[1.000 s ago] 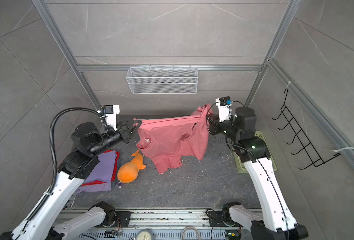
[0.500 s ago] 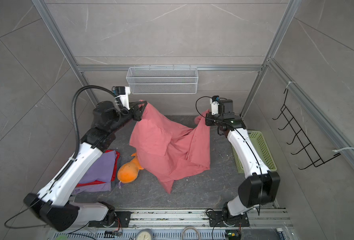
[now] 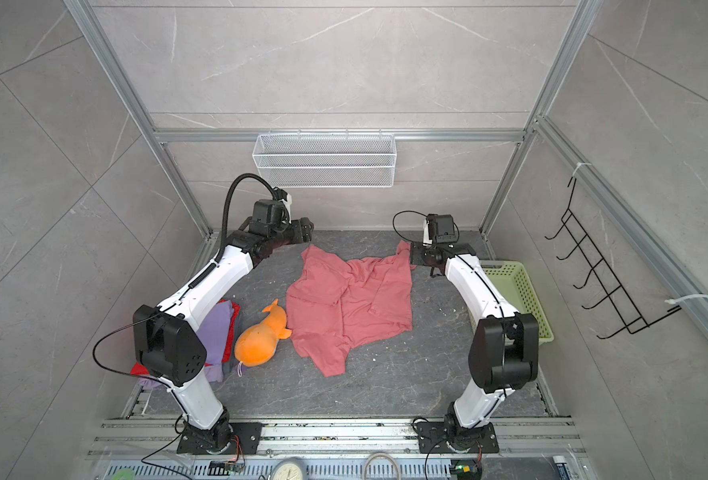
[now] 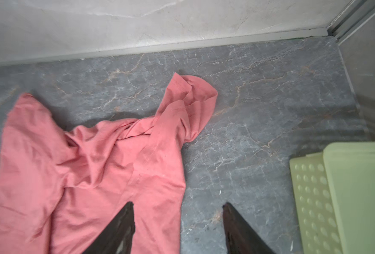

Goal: Fold and stack the t-shirts
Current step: 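Lay the t-shirt flat on the table and open both grippers, then lower both grippers onto the t-shirt and pinch the fabric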

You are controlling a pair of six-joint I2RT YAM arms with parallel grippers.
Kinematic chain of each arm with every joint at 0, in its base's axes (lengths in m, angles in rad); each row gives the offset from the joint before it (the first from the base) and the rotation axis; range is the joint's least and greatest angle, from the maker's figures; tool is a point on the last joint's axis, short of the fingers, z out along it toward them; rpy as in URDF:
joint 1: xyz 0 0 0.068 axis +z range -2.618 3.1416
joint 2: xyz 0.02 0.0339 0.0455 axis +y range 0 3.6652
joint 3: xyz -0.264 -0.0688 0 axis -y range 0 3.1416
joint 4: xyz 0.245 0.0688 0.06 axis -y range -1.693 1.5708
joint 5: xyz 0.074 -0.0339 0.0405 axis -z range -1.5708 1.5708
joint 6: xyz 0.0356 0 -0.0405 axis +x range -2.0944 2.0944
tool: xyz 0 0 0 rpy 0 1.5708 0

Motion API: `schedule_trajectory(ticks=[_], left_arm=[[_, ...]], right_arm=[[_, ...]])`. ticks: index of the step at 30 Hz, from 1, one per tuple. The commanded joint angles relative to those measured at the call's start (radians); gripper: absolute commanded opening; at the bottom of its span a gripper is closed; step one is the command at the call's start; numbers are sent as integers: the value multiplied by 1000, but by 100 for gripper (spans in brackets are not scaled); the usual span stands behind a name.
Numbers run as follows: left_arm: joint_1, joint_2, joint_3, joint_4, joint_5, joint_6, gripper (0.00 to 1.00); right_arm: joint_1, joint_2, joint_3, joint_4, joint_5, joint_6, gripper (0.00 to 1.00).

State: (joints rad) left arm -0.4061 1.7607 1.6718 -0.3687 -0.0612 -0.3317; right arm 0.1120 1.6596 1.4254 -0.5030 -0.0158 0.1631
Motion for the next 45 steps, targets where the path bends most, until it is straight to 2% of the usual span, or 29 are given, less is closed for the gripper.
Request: schedule_trajectory(ticks=[1, 8, 11, 13, 15, 18, 27, 34, 36, 37, 40, 43, 45], left_arm=[[-12, -116, -86, -79, 23, -38, 80], [-113, -312, -455, -112, 132, -212, 78], [-216, -379, -587, -131, 107, -295, 77], [-271, -410, -636, -186, 53, -349, 78], [-310, -439, -680, -234, 18, -403, 78], [-348, -478, -761, -234, 23, -479, 77], [-451, -464, -883, -201, 12, -573, 76], [-450, -362, -907, -71, 3, -570, 76], [-451, -313, -879, -60, -7, -555, 74], [-450, -285, -859, -60, -13, -544, 72], [-450, -222, -811, -64, -43, -522, 55], [-449, -185, -783, -65, -62, -521, 33], [-450, -178, -768, -72, -66, -523, 17]], right_arm=[[21, -90, -100, 29, -79, 108, 64], [249, -155, -291, 97, -49, 177, 63], [318, -120, -358, 139, 0, 226, 64], [360, -83, -379, 159, 27, 241, 64], [401, -40, -397, 195, 48, 236, 64], [450, 15, -400, 229, 129, 221, 64], [479, 157, -366, 321, 237, 192, 62], [479, 243, -331, 301, 251, 202, 54], [479, 258, -331, 301, 259, 202, 45], [479, 262, -330, 303, 263, 203, 35], [479, 274, -329, 308, 274, 206, 19], [478, 268, -332, 303, 291, 220, 6], [478, 237, -344, 293, 313, 235, 4]])
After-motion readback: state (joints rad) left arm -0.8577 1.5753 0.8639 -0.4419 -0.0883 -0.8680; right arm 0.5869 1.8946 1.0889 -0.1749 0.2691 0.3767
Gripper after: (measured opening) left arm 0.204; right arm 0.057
